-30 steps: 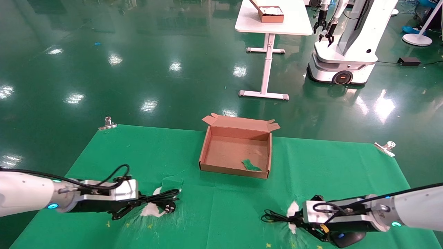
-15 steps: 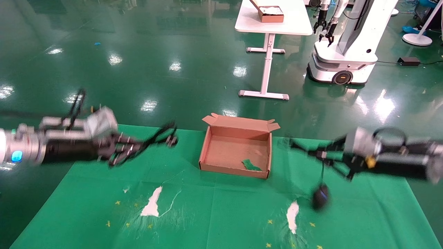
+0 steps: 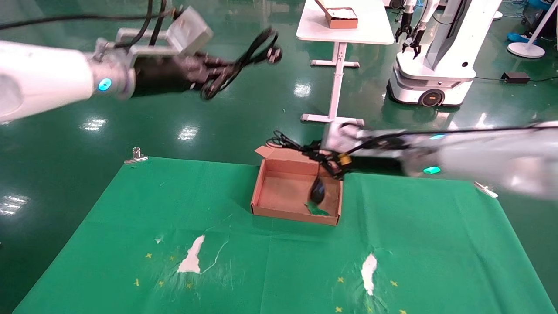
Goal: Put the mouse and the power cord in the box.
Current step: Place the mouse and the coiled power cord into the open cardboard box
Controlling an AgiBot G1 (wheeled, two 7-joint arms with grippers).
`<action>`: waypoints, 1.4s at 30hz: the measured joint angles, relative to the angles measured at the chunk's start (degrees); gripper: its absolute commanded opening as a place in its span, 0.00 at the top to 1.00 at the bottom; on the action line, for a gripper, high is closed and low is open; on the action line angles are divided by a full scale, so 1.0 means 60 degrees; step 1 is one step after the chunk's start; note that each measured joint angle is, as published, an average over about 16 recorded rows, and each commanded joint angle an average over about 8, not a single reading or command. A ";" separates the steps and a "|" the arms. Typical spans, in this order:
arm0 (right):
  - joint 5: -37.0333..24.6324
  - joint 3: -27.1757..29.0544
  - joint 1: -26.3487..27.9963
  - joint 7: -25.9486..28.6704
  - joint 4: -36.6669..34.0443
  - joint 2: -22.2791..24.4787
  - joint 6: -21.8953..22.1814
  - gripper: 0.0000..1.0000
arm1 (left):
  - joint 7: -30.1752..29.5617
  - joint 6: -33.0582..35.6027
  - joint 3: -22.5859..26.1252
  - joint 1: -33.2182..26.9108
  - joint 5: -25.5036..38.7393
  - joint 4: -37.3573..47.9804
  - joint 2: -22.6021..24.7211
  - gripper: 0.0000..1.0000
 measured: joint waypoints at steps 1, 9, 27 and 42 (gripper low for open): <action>-0.0004 -0.0003 -0.0096 -0.0019 -0.0068 -0.0181 0.0304 1.00 | 0.0023 -0.0080 -0.0008 -0.0038 -0.0012 -0.0026 0.0069 1.00; -0.0037 -0.0090 -0.0864 0.0054 -0.0238 -0.0990 0.2012 0.50 | 0.0365 0.0106 0.0039 -0.0128 0.0050 -0.0095 0.0232 1.00; 0.0053 -0.0316 -0.1052 0.0349 -0.0143 -0.0752 0.2766 0.00 | 0.1409 0.0275 0.0584 0.0541 0.0775 -0.0309 0.0645 1.00; 0.0322 -0.0151 0.0875 -0.0562 0.0179 0.1619 0.0117 0.00 | 0.0422 -0.0411 0.1890 0.2413 0.0721 -0.2435 0.1050 1.00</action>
